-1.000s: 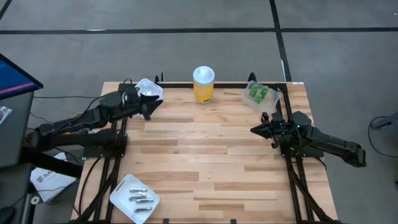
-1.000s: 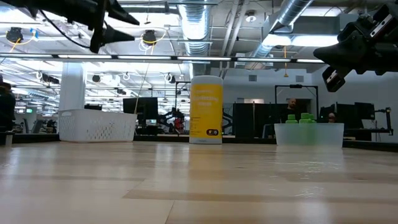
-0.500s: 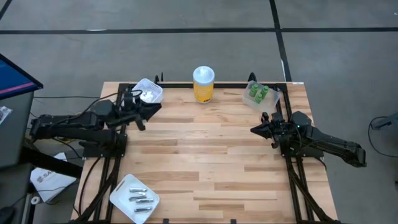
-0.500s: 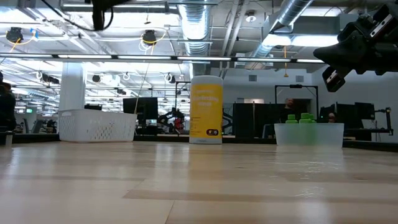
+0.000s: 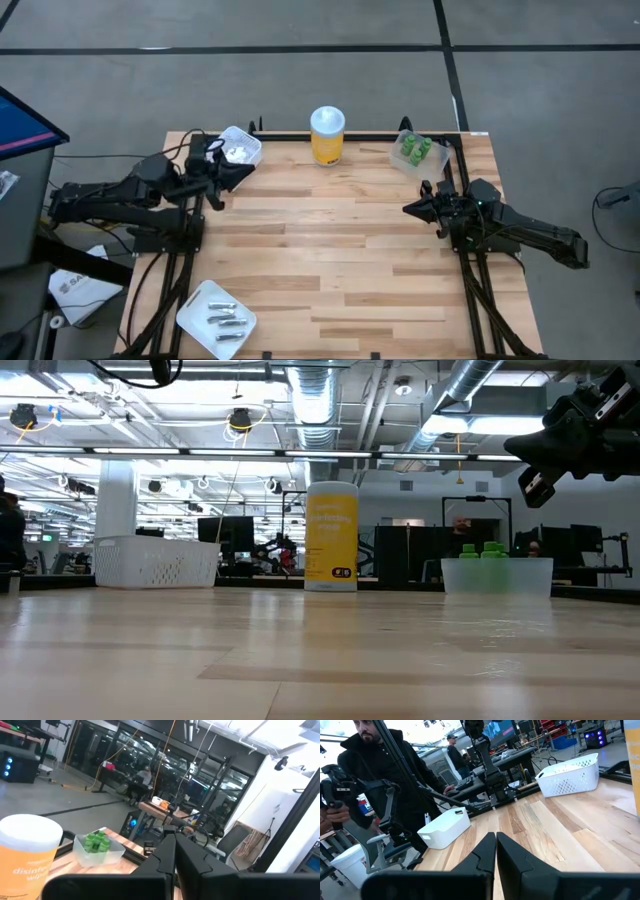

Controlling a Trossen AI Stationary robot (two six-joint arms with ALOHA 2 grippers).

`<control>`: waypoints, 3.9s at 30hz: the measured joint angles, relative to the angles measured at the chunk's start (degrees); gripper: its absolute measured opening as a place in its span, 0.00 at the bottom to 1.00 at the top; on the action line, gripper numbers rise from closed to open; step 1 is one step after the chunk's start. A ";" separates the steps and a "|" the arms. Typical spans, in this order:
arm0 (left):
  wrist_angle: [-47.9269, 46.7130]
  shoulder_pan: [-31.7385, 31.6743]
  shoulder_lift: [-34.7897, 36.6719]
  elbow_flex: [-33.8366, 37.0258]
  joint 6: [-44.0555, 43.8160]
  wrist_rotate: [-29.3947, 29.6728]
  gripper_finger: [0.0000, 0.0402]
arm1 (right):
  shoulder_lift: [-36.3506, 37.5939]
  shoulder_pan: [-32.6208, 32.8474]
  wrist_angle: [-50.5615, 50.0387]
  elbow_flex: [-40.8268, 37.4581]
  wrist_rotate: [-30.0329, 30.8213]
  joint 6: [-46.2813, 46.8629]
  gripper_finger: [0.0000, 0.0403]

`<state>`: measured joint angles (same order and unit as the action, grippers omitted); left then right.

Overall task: Pick & Place Travel size toiletries
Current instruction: Return to Home Position

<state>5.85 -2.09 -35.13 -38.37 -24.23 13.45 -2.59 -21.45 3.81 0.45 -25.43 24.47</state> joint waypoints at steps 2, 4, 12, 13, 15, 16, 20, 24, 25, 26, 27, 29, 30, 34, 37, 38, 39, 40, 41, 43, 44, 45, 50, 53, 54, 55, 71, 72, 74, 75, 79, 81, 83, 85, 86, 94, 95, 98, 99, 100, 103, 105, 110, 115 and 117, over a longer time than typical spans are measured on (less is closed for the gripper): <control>-0.13 0.00 0.76 0.01 0.00 -0.02 0.00 | 0.02 0.00 0.00 0.00 0.02 0.00 0.02; 0.07 -0.02 1.88 0.00 0.00 -0.02 0.00 | 0.01 0.00 -0.01 0.00 0.02 0.00 0.02; -5.13 -0.02 11.56 0.00 3.27 0.15 0.00 | 0.01 0.02 0.00 -0.02 0.01 0.00 0.02; -6.59 -0.02 12.56 -0.07 4.06 0.26 0.00 | 0.01 0.00 0.00 -0.02 0.01 0.00 0.02; -9.00 -0.02 13.77 0.60 5.65 1.63 0.00 | 0.00 0.01 0.00 -0.02 0.00 0.00 0.02; -9.58 -0.02 14.33 1.19 6.35 2.61 0.00 | 0.02 0.01 0.00 0.00 0.02 0.00 0.02; -10.50 -0.02 16.27 4.18 10.20 4.15 0.00 | 0.02 0.02 0.00 0.00 0.00 0.00 0.02; -10.63 -0.02 19.28 8.20 10.75 4.13 0.00 | 0.02 0.00 0.00 -0.01 0.00 0.00 0.02; -10.59 -0.02 20.30 9.44 10.58 4.13 0.00 | 0.01 0.01 -0.01 -0.02 0.02 0.00 0.02; -10.62 -0.02 21.40 10.77 10.35 4.13 0.00 | 0.00 0.02 0.00 -0.01 0.00 0.00 0.02; -10.66 -0.02 22.58 12.13 9.84 4.12 0.00 | 0.00 0.01 0.00 -0.02 0.00 0.00 0.02; -10.66 -0.02 24.88 14.68 8.67 4.23 0.00 | 0.02 0.00 0.00 0.00 0.02 0.00 0.02; -10.63 -0.02 25.96 15.73 8.55 4.36 0.00 | 0.02 0.02 0.00 0.00 0.00 0.00 0.02; -10.52 -0.02 29.90 19.54 8.55 4.84 0.00 | 0.01 0.01 0.00 -0.01 0.01 0.00 0.02; -10.73 -0.02 32.65 21.73 8.55 5.25 0.00 | 0.02 0.00 0.00 -0.02 0.00 0.00 0.02; -10.71 -0.02 33.54 22.20 8.57 5.25 0.00 | 0.02 0.00 0.00 -0.02 0.02 0.00 0.02; -10.81 -0.02 34.52 22.60 8.57 5.27 0.00 | 0.00 0.00 0.00 -0.02 0.01 0.00 0.02; -10.94 -0.02 35.05 22.91 8.74 5.36 0.00 | 0.02 0.01 0.00 -0.02 0.02 0.00 0.02; -10.77 -0.02 35.06 23.07 8.80 5.71 0.00 | 0.00 0.00 0.00 -0.02 0.01 0.00 0.02; -12.28 -0.03 35.02 23.29 8.83 6.53 0.00 | 0.00 0.00 0.00 -0.01 0.01 0.00 0.02; -12.96 -0.13 34.76 23.22 8.83 6.80 0.00 | 0.01 0.01 0.00 -0.01 0.02 0.00 0.02; -14.14 -0.13 34.83 23.19 8.78 7.31 0.00 | 0.01 0.00 0.00 -0.02 0.00 0.00 0.02; -16.09 -0.13 35.10 23.21 8.57 8.79 0.00 | 0.02 0.00 -0.02 -0.02 0.04 -0.38 0.02; -16.36 -0.13 35.10 23.21 8.57 9.22 0.00 | -0.02 -0.29 -0.11 -0.02 1.33 -2.38 0.02; -16.63 -0.13 35.10 23.21 8.57 9.21 0.00 | -0.02 -0.39 -0.11 -0.02 1.33 -2.38 0.02; -17.21 -0.13 35.10 23.21 8.57 9.22 0.00 | -0.02 -0.42 -0.11 -0.02 1.34 -2.38 0.02; -1.33 -0.13 34.06 38.02 8.67 9.27 0.00 | -0.02 -0.42 -0.09 0.00 1.51 -2.40 0.02; -1.57 -0.13 33.89 38.01 8.83 9.19 0.00 | -0.02 -0.42 -0.09 0.00 1.51 -2.40 0.02; -1.44 -0.13 33.42 38.01 8.85 9.20 0.00 | -0.02 -0.42 -0.07 -0.01 1.51 -2.40 0.02; -1.53 -0.13 33.17 38.01 8.96 9.14 0.00 | -0.02 -0.42 -0.08 -0.01 1.51 -2.40 0.02; -1.47 -0.13 32.26 38.01 9.27 9.42 0.00 | -0.02 -0.42 -0.08 -0.02 1.51 -2.40 0.02; -1.52 -0.13 31.73 38.01 9.27 9.63 0.00 | -0.02 -0.42 -0.08 -0.02 1.51 -2.40 0.02; -1.48 -0.13 31.28 38.01 9.04 9.64 0.00 | -0.02 -0.42 -0.08 0.00 1.51 -2.40 0.02; -1.43 -0.13 30.80 38.01 8.98 9.64 0.00 | -0.02 -0.42 -0.08 0.00 1.51 -2.40 0.02; -1.41 -0.13 30.58 38.01 8.98 9.64 0.00 | -0.02 -0.42 -0.07 -0.02 1.51 -2.40 0.02; -1.05 -0.13 28.88 38.01 8.98 9.64 0.00 | -0.02 -0.42 -0.08 0.00 1.51 -2.40 0.02; -1.03 -0.13 28.69 38.01 8.98 9.64 0.00 | -0.02 -0.42 -0.07 -0.02 1.51 -2.40 0.02; -0.95 -0.13 28.08 38.01 8.98 9.64 0.00 | -0.02 -0.42 -0.08 0.00 1.51 -2.40 0.02; -0.93 -0.13 27.87 38.01 8.98 9.64 0.00 | -0.02 -0.42 -0.07 -0.02 1.51 -2.40 0.02; -0.86 -0.13 27.73 38.01 8.97 9.64 0.00 | -0.02 -0.42 -0.07 0.00 1.51 -2.40 0.02; -0.87 -0.13 27.43 38.01 8.96 9.64 0.00 | -0.02 -0.42 -0.07 -0.01 1.51 -2.40 0.02; -0.73 -0.13 27.43 38.01 8.98 9.64 0.00 | -0.02 -0.42 -0.07 0.00 1.51 -2.40 0.02; -0.55 -0.13 27.43 38.01 8.96 9.64 0.00 | -0.02 -0.42 -0.07 -0.02 1.51 -2.40 0.02; -0.47 -0.13 27.44 38.01 8.96 9.64 0.00 | -0.02 -0.42 -0.07 -0.02 1.51 -2.40 0.02; -0.40 -0.13 27.45 38.01 8.96 9.64 0.00 | -0.02 -0.42 -0.07 -0.02 1.49 -2.40 0.02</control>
<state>5.45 -2.22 -7.68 -0.36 -15.27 23.09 -2.61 -21.87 3.75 0.43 -23.94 22.06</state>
